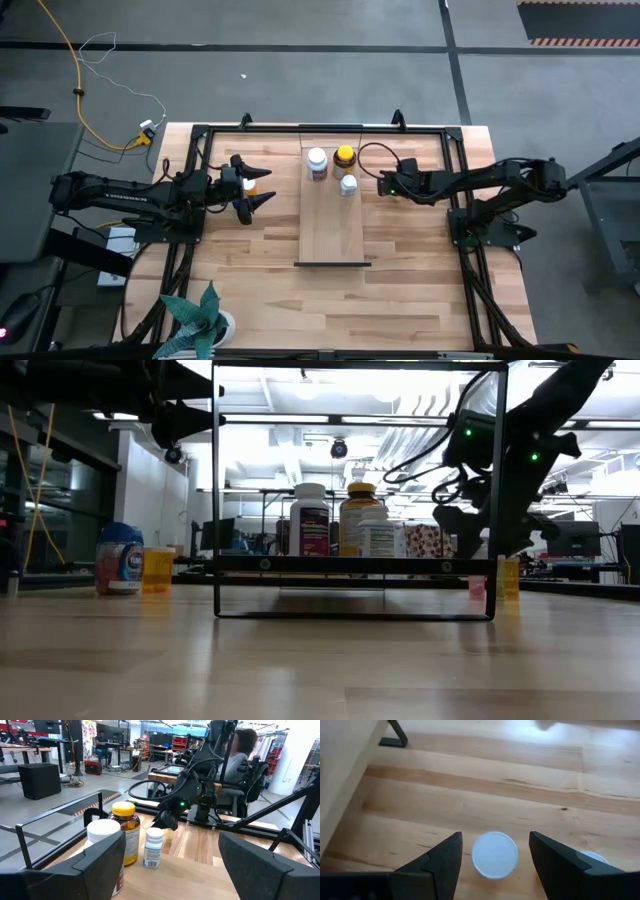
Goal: Pick and place medicine bottles onto shelf by color
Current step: Put the pink pill bottle on the shelf
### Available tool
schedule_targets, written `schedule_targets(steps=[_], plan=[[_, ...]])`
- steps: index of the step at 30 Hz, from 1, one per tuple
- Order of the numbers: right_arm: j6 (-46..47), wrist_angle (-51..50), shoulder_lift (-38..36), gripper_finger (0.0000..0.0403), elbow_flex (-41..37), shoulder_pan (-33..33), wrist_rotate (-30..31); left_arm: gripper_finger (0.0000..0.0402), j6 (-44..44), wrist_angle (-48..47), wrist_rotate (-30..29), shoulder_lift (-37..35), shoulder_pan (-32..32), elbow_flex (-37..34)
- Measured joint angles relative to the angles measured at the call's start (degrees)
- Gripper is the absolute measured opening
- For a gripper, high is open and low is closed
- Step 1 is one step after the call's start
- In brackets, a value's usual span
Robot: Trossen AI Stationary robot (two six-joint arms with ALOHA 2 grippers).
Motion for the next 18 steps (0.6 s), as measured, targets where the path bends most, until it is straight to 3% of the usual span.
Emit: schedule_targets(steps=[5, 14, 18], plan=[[-0.3, 1.1, 0.0, 0.0202, 0.0, 0.0, 0.0, 0.0310, 0.1, 0.0, 0.0, 0.0, 0.0, 0.0], [-0.3, 1.1, 0.0, 0.0115, 0.0, 0.0, 0.0, 0.0310, 0.0, 0.0, 0.0, 0.0, 0.0, 0.0], [-0.7, 1.1, 0.0, 0.0102, 0.0, 0.0, 0.0, 0.0310, 0.0, 0.0, 0.0, 0.0, 0.0, 0.0]])
